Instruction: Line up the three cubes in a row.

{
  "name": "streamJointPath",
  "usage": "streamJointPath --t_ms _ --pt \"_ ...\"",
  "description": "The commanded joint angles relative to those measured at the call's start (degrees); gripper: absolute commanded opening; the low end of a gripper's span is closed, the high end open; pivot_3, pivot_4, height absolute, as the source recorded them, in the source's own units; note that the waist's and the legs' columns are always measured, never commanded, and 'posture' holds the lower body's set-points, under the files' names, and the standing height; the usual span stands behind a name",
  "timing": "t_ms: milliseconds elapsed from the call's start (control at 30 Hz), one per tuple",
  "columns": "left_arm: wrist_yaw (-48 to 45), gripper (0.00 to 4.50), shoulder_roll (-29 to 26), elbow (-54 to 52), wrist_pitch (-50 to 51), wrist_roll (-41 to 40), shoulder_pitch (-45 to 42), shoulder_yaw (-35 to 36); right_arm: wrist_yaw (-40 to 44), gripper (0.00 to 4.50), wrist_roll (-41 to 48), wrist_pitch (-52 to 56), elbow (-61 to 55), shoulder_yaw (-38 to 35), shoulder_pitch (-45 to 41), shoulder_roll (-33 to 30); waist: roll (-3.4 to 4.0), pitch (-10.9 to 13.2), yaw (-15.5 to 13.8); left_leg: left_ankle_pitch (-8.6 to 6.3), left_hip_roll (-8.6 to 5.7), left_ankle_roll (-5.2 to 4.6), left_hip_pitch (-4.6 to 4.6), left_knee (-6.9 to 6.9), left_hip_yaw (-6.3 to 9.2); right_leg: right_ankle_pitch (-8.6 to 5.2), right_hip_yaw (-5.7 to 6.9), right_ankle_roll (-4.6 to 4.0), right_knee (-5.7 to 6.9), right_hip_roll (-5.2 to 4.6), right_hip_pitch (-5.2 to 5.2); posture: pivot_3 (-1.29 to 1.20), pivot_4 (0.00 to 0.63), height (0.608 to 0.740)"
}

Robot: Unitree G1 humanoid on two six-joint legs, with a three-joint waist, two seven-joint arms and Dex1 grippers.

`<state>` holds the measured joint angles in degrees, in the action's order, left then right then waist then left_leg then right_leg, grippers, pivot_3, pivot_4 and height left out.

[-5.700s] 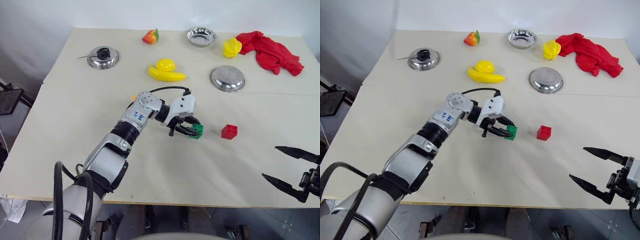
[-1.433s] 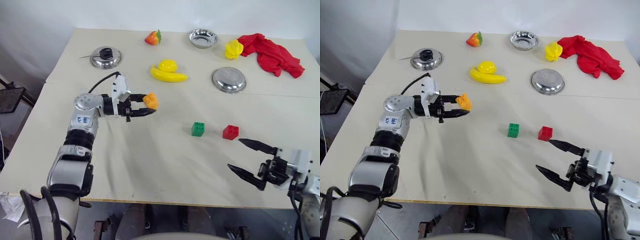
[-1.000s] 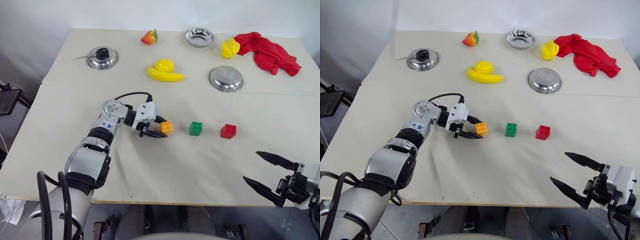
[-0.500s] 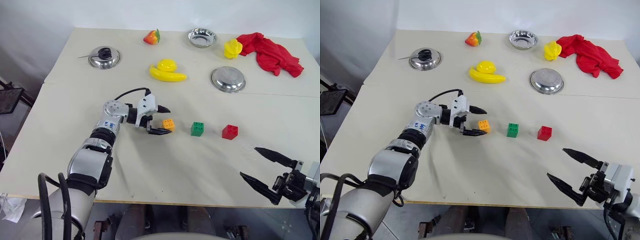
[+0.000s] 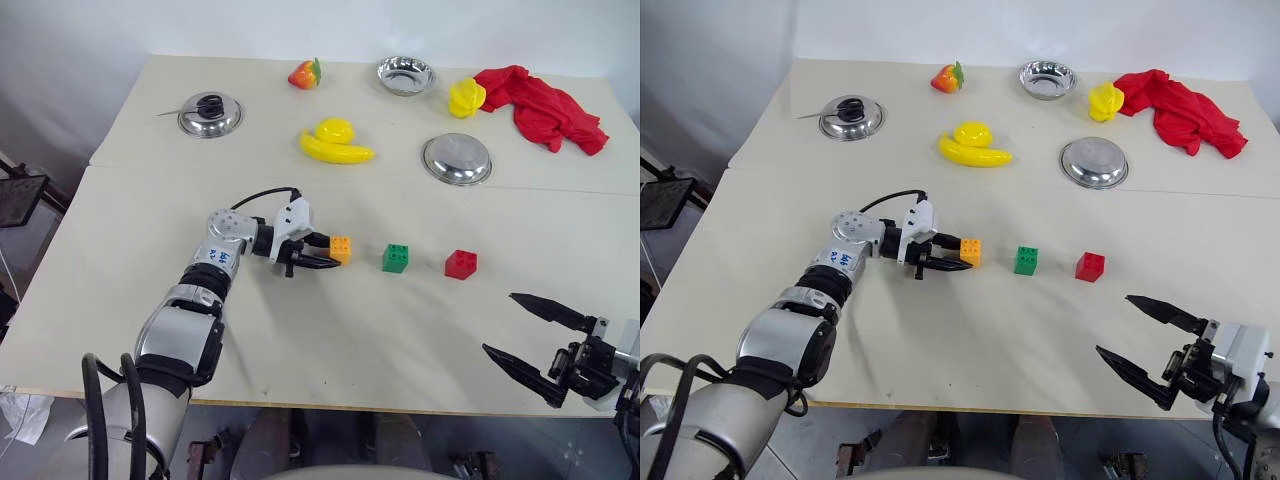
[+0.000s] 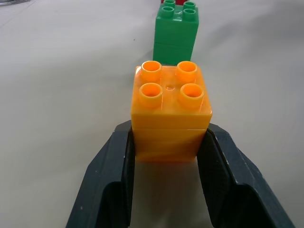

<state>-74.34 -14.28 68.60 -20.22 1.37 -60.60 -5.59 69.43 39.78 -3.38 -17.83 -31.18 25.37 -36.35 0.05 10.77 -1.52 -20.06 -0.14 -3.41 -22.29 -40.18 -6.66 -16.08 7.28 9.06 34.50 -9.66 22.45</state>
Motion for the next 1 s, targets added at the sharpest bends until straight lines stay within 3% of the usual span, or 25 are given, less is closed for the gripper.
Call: streamJointPath --t_ms 33,500,800,1000 --pt "0.9 1.47 0.1 2.2 -3.4 1.8 -3.0 -0.6 1.4 4.50 1.3 -0.2 0.0 -3.0 1.1 -1.1 0.00 0.0 0.1 0.00 0.00 0.00 0.00 0.00 0.00 0.00 0.00 0.00 0.00 0.00 0.00 0.00 0.150 0.740" --pt "-1.7 1.47 -0.6 4.4 -2.7 3.0 -2.8 0.0 7.8 4.50 0.7 -2.2 9.5 -7.9 0.1 -4.2 -0.01 0.0 0.2 0.00 0.03 0.00 0.00 0.00 -0.01 0.00 -0.01 0.00 0.00 0.00 0.00 0.00 0.150 0.740" --pt "-1.1 1.47 -1.7 4.5 -0.7 2.7 -2.6 1.5 9.1 4.50 0.1 -1.6 11.8 -6.9 -2.3 -5.4 -0.01 0.0 0.2 0.00 0.13 0.00 0.01 -0.01 0.00 0.00 -0.01 0.00 0.02 0.00 0.01 0.00 0.150 0.740" --pt "-3.1 3.28 -3.4 3.2 -2.1 1.1 -1.7 3.3 8.9 4.50 0.5 -0.5 10.7 -6.0 -3.2 -5.6 -0.01 0.0 0.2 0.00 0.11 0.00 0.01 -0.01 -0.01 0.00 -0.01 0.00 0.02 0.00 0.01 0.00 0.150 0.740"
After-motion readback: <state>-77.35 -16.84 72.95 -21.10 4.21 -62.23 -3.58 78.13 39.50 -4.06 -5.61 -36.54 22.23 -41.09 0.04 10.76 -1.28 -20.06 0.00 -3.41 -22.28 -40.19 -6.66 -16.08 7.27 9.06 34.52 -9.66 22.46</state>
